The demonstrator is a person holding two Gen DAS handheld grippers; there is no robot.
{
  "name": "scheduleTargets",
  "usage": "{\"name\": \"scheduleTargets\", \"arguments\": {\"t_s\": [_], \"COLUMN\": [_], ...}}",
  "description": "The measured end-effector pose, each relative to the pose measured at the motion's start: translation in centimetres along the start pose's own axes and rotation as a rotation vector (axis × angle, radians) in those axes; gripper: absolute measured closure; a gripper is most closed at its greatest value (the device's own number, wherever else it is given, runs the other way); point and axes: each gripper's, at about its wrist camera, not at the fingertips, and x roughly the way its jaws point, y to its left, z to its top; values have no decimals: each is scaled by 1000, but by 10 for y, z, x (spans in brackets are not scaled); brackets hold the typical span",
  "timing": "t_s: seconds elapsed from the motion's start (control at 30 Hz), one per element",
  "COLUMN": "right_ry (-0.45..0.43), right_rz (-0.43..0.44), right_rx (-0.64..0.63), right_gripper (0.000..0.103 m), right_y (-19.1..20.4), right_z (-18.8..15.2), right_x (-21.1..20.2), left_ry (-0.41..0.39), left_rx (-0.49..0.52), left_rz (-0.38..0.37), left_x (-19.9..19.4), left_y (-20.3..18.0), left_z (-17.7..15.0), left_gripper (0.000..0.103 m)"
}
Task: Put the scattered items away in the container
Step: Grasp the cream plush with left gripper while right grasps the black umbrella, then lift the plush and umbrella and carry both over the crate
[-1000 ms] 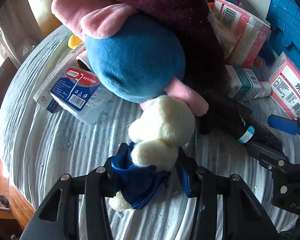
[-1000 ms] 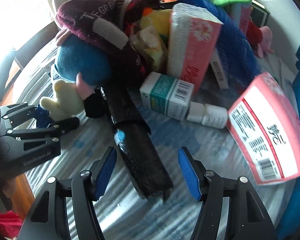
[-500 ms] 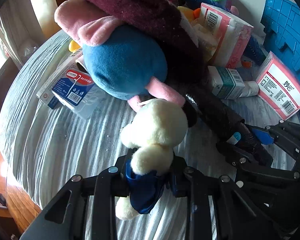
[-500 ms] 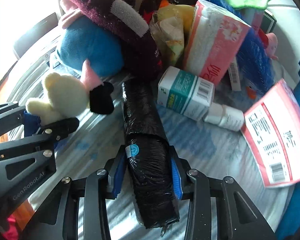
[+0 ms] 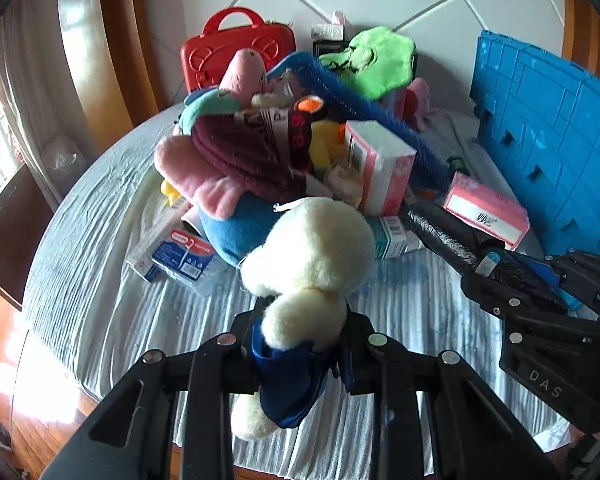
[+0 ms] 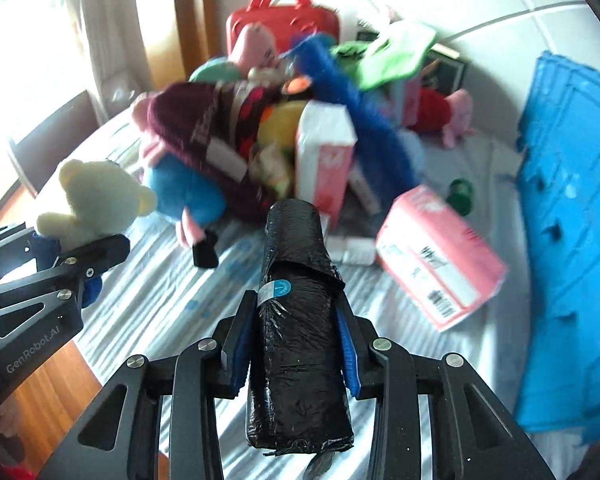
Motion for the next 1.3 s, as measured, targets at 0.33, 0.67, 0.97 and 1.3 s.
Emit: {"name": "scheduleTargets", "arguments": {"t_s": [0.33,0.67,0.97,1.3], "right_ry": [-201,-398,-456,-213], "right_rz": [-158,-318,-504,-512], "right_rx": [49,119,140,206], "right_gripper": [67,67,67,67], "right_y": [3,-63,-225,-434], "right_z": [16,29,39,61], "right_x": [-126,-236,-307,-260], "left_ry": [-177,-326,-418,-95], "left_rx": [91,196,279,313], "left_rz": [-99,-218,-319,-321], "left_x": [-81,-139,-171,-88], "left_y": [-20,-111,-267,-468], "left_z": [26,82,170,280], "left_gripper": [76,76,76,76]}}
